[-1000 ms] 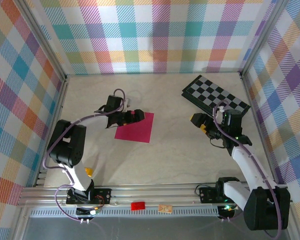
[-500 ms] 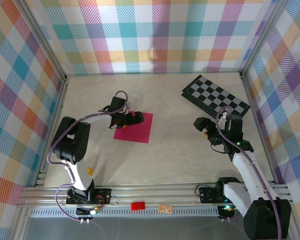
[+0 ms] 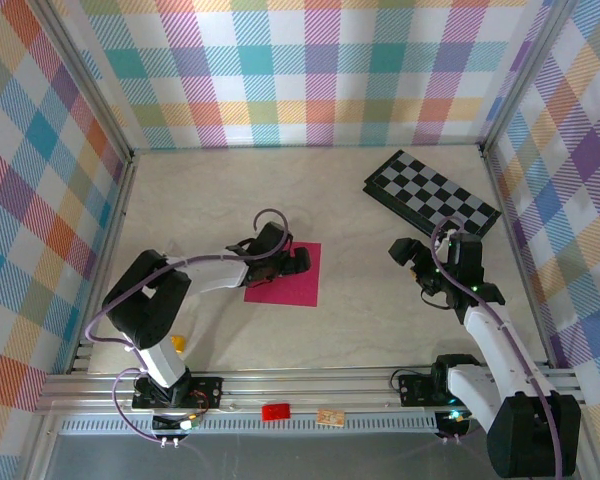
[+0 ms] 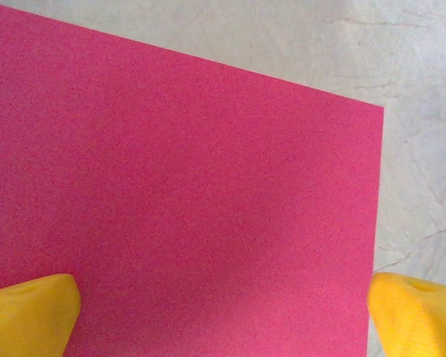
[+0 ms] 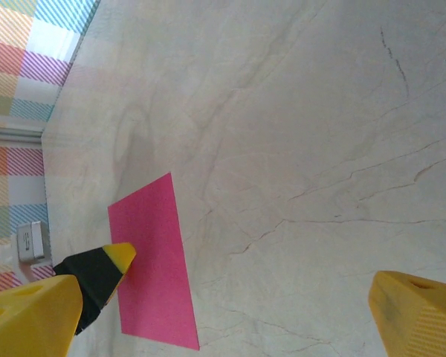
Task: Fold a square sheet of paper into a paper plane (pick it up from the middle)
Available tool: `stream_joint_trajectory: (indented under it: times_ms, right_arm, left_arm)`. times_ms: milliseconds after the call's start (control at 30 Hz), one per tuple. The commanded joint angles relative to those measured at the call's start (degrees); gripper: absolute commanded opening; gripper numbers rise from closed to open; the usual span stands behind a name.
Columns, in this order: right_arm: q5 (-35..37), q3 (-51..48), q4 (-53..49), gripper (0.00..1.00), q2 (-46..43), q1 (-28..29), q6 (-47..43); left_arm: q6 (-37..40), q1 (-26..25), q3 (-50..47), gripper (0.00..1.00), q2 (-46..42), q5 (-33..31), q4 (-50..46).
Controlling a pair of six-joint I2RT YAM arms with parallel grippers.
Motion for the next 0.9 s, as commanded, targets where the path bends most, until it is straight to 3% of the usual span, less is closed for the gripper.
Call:
stream_joint_trajectory:
  times_ms: [0, 100, 233, 300, 400, 533, 867]
  right_arm:
    - [2.72, 2.61, -2.98, 0.99, 1.22, 0.27, -2.56]
    - [2.39, 3.29, -2.68, 0.99, 1.99, 0.31, -1.48]
    - [-5.58, 1.56, 7.17, 0.99, 3.01, 0.6, 4.1]
    - [-7.24, 3.06, 6.63, 0.99, 4.08, 1.58, 4.38]
    - [-3.07, 7.5, -0.65, 0.99, 4.94, 5.71, 1.9]
    - [0.1, 8.77, -2.24, 0.99, 4.94, 11.66, 1.42]
    - [1.18, 8.58, -6.1, 0.99, 2.93, 12.75, -2.39]
  left_arm:
    - [-1.36, -2.68, 0.33, 1.0, -0.29, -5.18, -8.54]
    - [1.53, -3.0, 1.03, 1.0, -2.45, -5.74, -11.0]
    - [6.48, -3.03, 1.68, 1.0, -5.34, -3.21, -12.02]
    - [8.57, -3.0, 3.04, 1.0, -5.79, -1.69, -15.08]
    - [10.73, -3.0, 5.58, 1.0, -5.16, -0.86, -19.34]
    - [12.76, -3.0, 9.5, 1.0, -2.31, -1.44, -25.05]
    - [10.39, -2.08, 13.78, 1.0, 3.4, -4.01, -30.62]
